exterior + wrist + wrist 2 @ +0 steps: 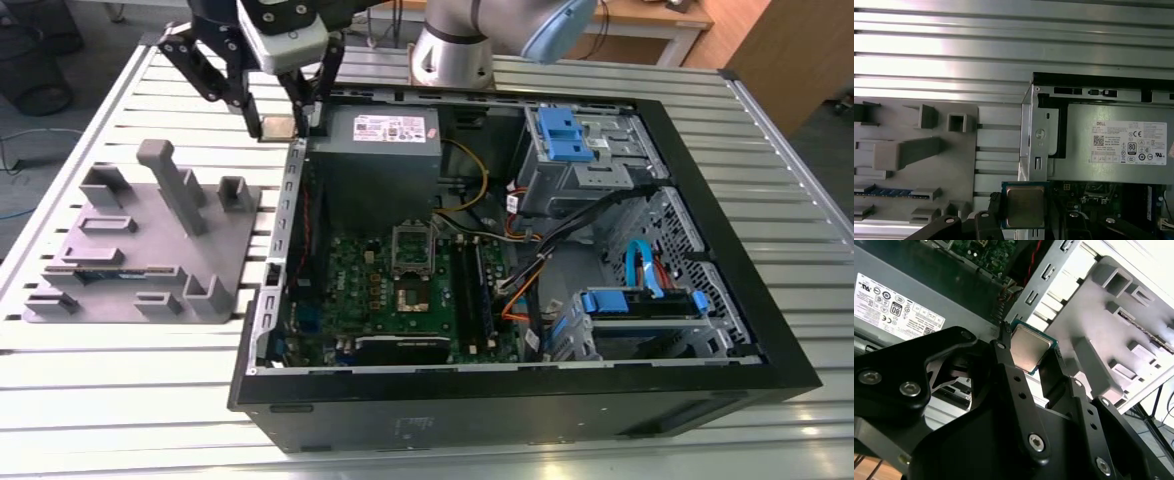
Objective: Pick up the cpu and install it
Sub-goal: 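Pick up the cpu and move it towards the insertion slot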
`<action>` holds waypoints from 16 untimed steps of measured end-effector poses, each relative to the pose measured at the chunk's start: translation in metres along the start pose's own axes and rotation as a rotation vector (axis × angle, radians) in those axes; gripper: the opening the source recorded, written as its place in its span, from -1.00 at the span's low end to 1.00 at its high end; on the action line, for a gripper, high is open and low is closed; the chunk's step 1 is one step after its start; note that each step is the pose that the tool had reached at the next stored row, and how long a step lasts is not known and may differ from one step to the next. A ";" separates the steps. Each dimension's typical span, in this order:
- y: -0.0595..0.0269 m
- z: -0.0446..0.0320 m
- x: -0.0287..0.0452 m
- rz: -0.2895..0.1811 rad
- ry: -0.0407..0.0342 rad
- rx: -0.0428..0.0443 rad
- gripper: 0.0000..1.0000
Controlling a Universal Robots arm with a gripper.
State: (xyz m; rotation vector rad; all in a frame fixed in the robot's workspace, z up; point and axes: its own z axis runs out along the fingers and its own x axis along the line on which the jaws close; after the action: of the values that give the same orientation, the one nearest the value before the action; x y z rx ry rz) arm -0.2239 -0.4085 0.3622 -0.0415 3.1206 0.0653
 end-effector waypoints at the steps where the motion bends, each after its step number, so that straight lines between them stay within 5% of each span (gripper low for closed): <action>1: -0.0001 0.0000 -0.0026 0.000 0.0000 0.0001 -0.06; 16: -0.0006 0.0009 -0.0388 0.000 0.0002 0.0000 -0.06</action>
State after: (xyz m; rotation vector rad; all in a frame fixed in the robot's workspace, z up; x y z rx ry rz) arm -0.1851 -0.4081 0.3620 -0.0415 3.1208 0.0654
